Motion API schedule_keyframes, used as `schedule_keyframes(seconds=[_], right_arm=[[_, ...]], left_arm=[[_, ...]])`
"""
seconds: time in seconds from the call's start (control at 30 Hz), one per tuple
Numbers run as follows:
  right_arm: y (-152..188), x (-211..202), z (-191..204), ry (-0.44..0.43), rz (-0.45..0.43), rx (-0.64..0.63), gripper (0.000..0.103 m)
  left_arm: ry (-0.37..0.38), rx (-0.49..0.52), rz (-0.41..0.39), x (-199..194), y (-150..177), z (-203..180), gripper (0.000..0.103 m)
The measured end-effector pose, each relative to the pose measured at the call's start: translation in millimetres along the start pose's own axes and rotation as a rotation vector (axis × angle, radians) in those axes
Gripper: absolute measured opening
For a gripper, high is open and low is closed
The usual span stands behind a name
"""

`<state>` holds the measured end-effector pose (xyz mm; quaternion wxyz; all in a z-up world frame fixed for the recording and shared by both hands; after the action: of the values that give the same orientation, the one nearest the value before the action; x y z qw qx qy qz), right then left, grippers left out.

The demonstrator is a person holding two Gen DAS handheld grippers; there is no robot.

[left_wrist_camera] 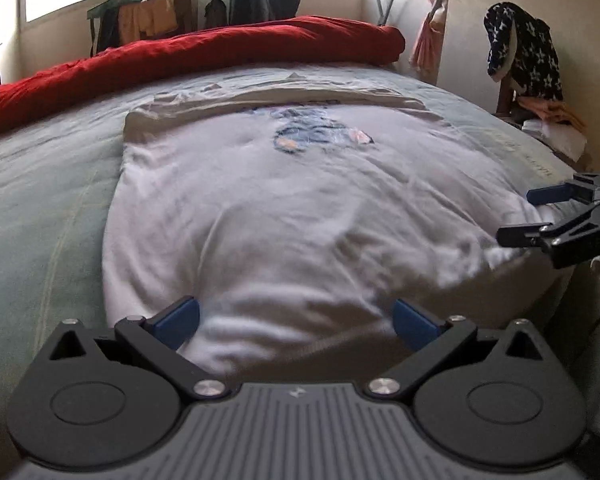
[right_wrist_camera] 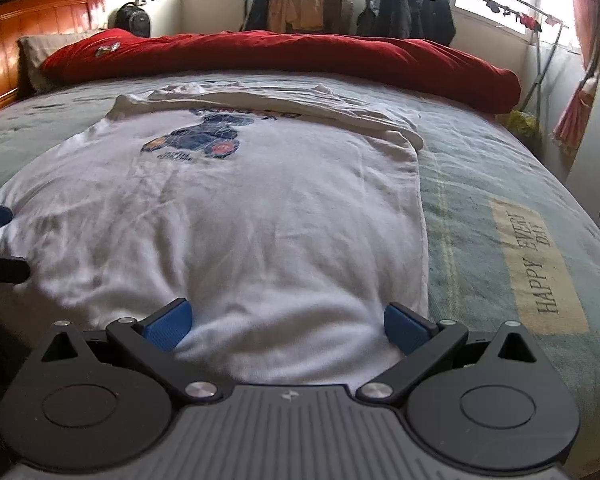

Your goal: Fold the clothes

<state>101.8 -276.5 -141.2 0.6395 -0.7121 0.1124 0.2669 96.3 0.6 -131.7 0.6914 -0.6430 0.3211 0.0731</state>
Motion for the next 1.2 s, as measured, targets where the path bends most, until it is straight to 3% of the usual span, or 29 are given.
schedule_keyframes(seconds=[0.13, 0.27, 0.33, 0.47, 0.6, 0.77, 0.87, 1.03, 1.2], right_arm=[[-5, -11, 0, -0.023, 0.003, 0.002, 0.103], [-20, -12, 22, -0.11, -0.039, -0.057, 0.103], [-20, -8, 34, -0.152, -0.017, -0.083, 0.103], [-1, -5, 32, -0.147, 0.063, -0.07, 0.103], [9, -28, 12, -0.113, 0.048, -0.038, 0.103], [-3, -42, 0, -0.087, 0.003, -0.033, 0.103], [-8, -37, 4, -0.072, -0.001, -0.108, 0.103], [-7, -29, 18, -0.062, 0.002, -0.289, 0.103], [-6, -26, 27, -0.092, 0.029, -0.318, 0.103]], left_arm=[[-0.015, -0.013, 0.003, -15, -3, 3, 0.102], [-0.027, -0.04, -0.023, -23, -15, 6, 0.102], [-0.028, -0.045, -0.029, -25, -18, 6, 0.102], [-0.022, -0.052, -0.015, -26, -14, 8, 0.102], [-0.022, -0.03, -0.009, -25, -11, 8, 0.102], [-0.014, 0.12, -0.041, -22, -19, -7, 0.102], [-0.023, 0.307, -0.055, -21, -18, -26, 0.102], [-0.011, 0.422, -0.055, -20, -9, -43, 0.102], [0.001, 0.536, -0.055, -19, 0, -60, 0.102]])
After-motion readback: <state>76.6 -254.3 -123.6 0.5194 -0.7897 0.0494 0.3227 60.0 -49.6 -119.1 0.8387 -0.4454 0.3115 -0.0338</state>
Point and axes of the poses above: each gripper's, at about its wrist camera, not at the fingertips, and x roughly the way its jaws point, z to its left, y to its underside, the point moved 3 cm from there along x, roughly the way its jaws point, and after that the axes turned 9 degrees about -z, right-handed, at the moved point
